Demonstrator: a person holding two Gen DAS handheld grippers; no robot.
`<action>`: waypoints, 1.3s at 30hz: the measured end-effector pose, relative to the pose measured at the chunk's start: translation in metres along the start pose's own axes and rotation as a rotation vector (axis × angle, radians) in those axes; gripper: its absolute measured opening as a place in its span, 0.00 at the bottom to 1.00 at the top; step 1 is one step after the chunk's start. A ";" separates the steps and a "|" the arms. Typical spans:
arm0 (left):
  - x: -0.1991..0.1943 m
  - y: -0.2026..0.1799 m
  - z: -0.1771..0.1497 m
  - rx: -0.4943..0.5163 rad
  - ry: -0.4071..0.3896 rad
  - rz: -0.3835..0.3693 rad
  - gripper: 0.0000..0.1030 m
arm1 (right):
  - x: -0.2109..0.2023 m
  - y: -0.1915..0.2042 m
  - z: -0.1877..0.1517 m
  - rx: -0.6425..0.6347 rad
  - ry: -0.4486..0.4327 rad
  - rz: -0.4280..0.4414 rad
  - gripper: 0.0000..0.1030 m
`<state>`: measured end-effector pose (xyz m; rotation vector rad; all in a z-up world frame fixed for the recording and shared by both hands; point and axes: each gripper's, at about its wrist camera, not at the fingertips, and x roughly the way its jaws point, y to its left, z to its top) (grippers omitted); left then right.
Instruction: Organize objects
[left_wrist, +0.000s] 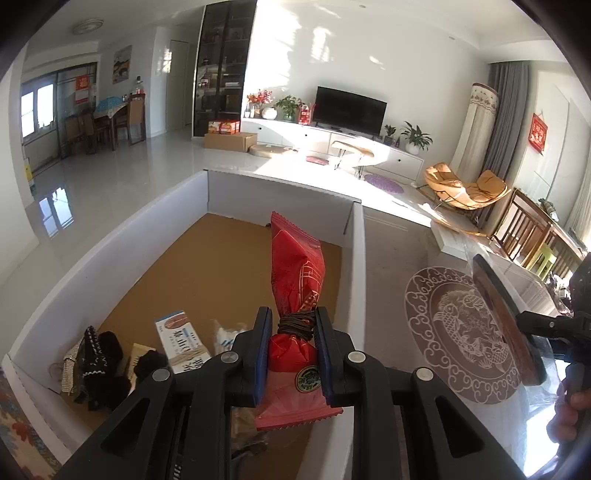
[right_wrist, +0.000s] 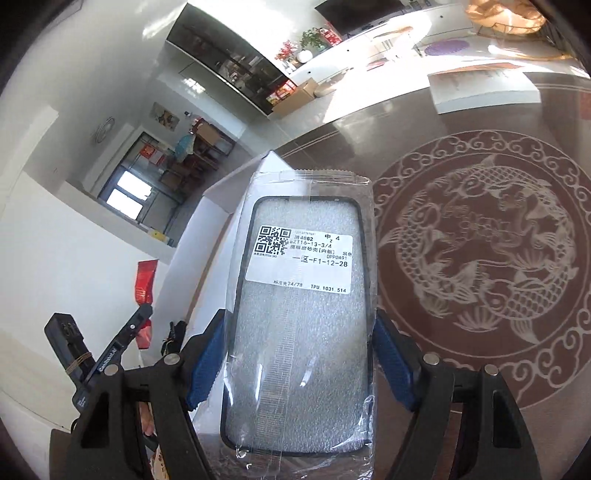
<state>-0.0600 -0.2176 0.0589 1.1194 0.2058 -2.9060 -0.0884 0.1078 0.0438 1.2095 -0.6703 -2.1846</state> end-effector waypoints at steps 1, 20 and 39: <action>0.010 0.016 -0.001 -0.010 0.034 0.040 0.22 | 0.019 0.029 0.001 -0.044 0.021 0.027 0.73; 0.014 0.113 -0.021 -0.129 0.187 0.326 0.89 | 0.238 0.193 -0.024 -0.601 0.297 -0.231 0.90; -0.007 0.105 -0.029 -0.353 0.136 0.298 0.89 | 0.176 0.199 0.004 -0.665 0.195 -0.357 0.97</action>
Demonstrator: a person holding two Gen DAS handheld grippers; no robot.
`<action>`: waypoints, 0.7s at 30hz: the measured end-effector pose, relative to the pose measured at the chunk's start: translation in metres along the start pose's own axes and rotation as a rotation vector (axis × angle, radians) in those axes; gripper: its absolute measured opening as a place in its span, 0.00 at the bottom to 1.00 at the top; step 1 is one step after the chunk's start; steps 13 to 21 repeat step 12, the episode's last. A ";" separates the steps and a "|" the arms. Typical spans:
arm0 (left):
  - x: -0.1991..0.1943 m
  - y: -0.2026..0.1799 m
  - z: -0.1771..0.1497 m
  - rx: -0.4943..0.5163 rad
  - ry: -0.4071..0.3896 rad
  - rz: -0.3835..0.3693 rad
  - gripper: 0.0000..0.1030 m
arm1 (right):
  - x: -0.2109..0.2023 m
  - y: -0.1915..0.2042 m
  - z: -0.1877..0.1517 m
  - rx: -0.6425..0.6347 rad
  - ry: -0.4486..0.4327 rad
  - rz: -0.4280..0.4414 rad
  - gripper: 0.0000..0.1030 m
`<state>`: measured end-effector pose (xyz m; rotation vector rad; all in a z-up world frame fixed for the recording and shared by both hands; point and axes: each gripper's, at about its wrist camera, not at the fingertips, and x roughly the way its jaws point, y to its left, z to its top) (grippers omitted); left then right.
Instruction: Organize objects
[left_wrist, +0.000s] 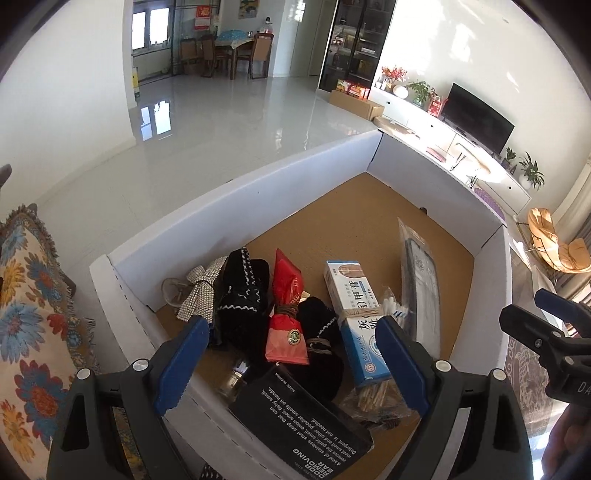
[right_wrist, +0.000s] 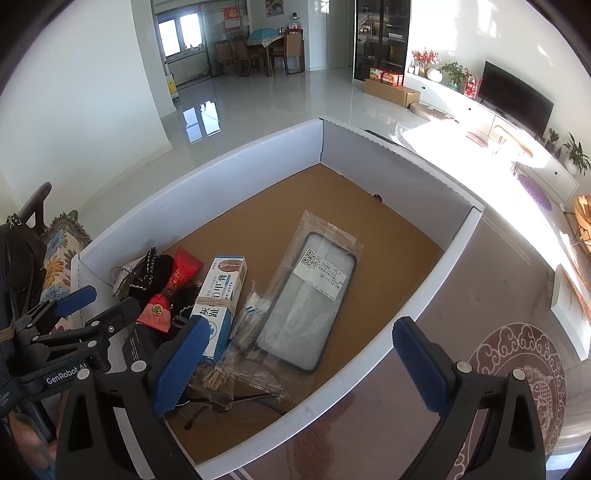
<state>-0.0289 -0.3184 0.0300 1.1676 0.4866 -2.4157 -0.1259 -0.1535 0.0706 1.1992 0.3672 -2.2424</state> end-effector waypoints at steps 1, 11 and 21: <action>-0.001 0.000 0.000 0.008 -0.010 0.016 0.89 | 0.001 0.001 -0.001 -0.003 0.001 -0.001 0.97; -0.013 -0.005 -0.006 0.040 -0.123 0.133 0.90 | 0.011 0.011 -0.006 -0.002 -0.002 0.010 0.97; -0.015 -0.007 -0.007 0.052 -0.136 0.143 0.90 | 0.010 0.010 -0.006 0.002 -0.007 0.012 0.97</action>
